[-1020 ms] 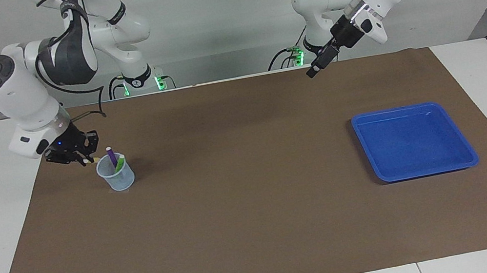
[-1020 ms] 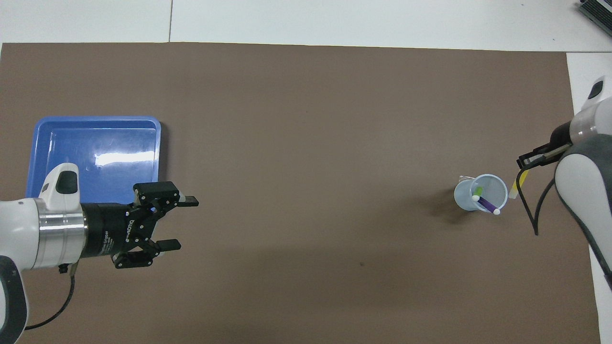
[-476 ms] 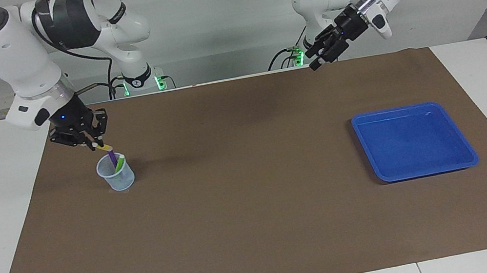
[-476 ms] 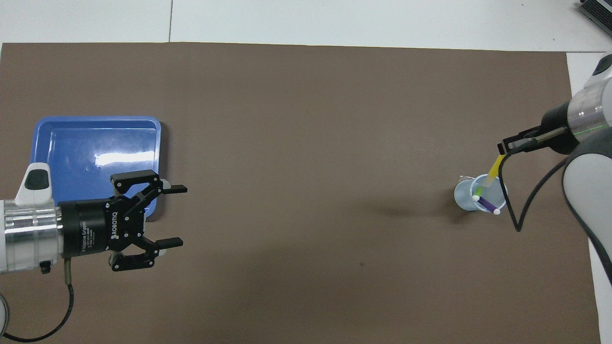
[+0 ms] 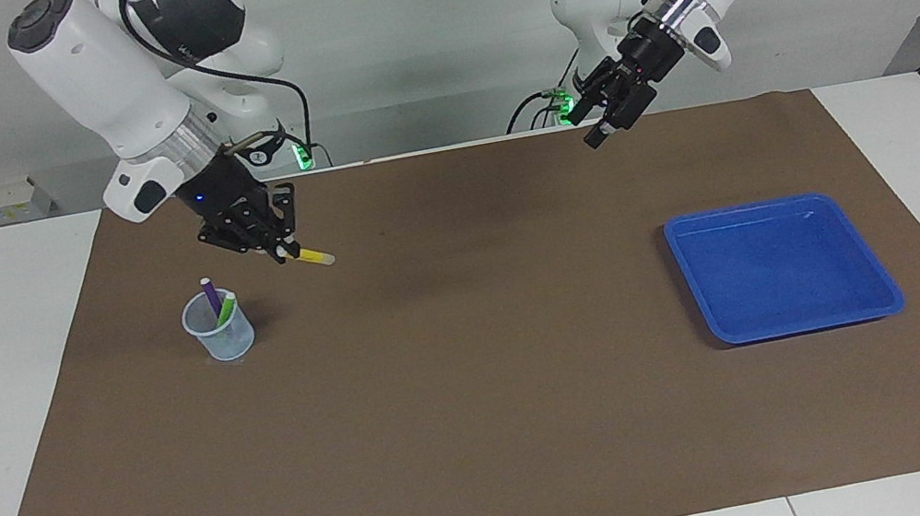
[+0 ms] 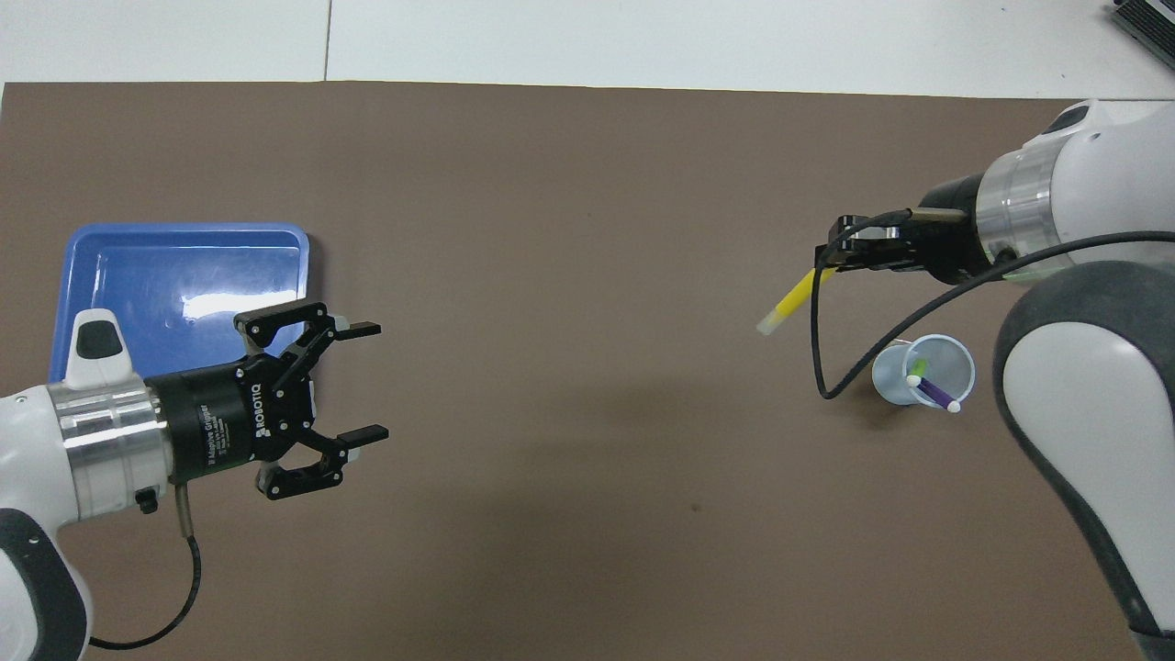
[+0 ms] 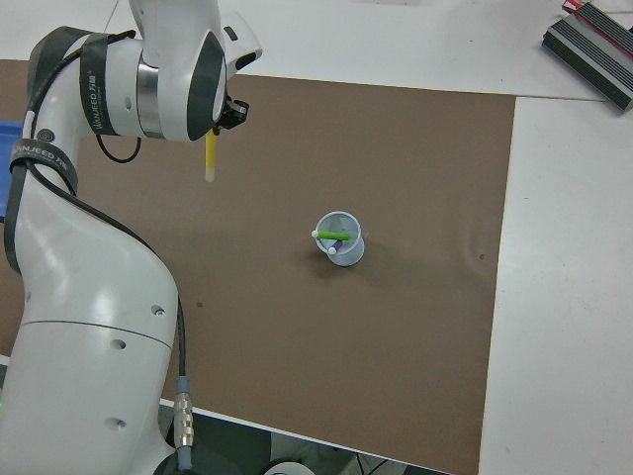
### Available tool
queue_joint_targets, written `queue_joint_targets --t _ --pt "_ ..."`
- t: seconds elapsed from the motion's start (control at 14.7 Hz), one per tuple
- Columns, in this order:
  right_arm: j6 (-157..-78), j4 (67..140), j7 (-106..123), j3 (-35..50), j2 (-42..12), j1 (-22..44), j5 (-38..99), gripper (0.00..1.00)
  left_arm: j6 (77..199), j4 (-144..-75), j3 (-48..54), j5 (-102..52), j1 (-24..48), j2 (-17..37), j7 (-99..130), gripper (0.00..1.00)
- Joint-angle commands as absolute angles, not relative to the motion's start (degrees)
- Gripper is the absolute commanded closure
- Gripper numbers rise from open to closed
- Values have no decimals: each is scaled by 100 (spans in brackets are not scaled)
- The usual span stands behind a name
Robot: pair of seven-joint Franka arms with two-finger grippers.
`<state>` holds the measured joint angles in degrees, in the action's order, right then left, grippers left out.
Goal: Right arm passes pens to left for tray arrangement
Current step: 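Lift the yellow pen with the right gripper while the left gripper approaches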
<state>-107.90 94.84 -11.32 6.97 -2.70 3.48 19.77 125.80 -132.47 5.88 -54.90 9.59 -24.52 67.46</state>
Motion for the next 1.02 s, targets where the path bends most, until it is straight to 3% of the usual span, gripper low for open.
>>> queue_joint_targets --t 0.0,0.27,0.95 --pt "-11353 9606 -2105 694 -228 806 2407 100 13461 -13342 789 -5590 1274 -2391 7765 0" --pt "-12750 10062 -3934 694 -150 1695 2514 100 14291 -13368 1431 -5555 1187 -2312 8744 0" --pt "-14431 10450 -5677 703 -53 2742 3085 100 14967 -13359 1722 -5502 1160 -2224 9246 0"
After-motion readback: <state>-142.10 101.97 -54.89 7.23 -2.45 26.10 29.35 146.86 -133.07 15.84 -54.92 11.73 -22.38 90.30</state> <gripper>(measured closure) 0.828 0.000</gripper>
